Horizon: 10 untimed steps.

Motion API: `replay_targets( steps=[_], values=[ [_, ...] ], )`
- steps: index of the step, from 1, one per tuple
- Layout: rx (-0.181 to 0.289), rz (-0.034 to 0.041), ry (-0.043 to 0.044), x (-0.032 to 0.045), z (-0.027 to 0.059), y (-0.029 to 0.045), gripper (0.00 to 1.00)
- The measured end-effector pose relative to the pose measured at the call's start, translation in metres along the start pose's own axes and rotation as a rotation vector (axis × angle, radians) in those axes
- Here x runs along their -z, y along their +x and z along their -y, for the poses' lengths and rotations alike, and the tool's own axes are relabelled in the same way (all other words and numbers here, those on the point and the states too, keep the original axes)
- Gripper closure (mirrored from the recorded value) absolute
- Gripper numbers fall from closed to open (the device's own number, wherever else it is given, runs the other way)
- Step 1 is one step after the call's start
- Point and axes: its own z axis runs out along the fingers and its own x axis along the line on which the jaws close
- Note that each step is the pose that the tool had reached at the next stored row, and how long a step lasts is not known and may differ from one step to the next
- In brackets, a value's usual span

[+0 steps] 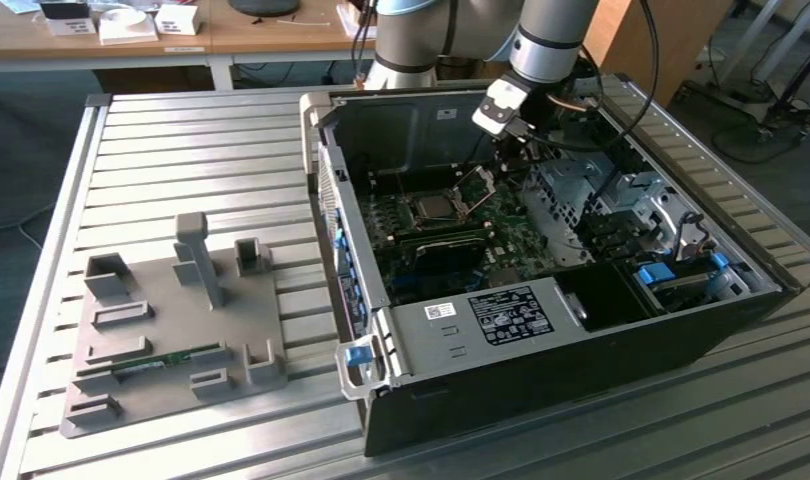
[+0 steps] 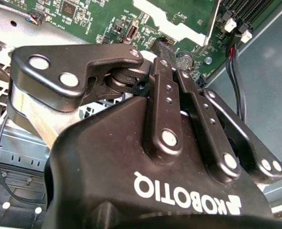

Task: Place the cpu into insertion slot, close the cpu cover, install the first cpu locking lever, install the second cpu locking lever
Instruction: 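Close the cpu cover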

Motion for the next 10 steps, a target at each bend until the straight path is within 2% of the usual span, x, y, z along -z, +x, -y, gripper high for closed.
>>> replay_targets(
  steps=[10],
  values=[
    [0.000,0.0001,-0.0033,0.0000,0.0040,0.0000,0.89]
  ],
)
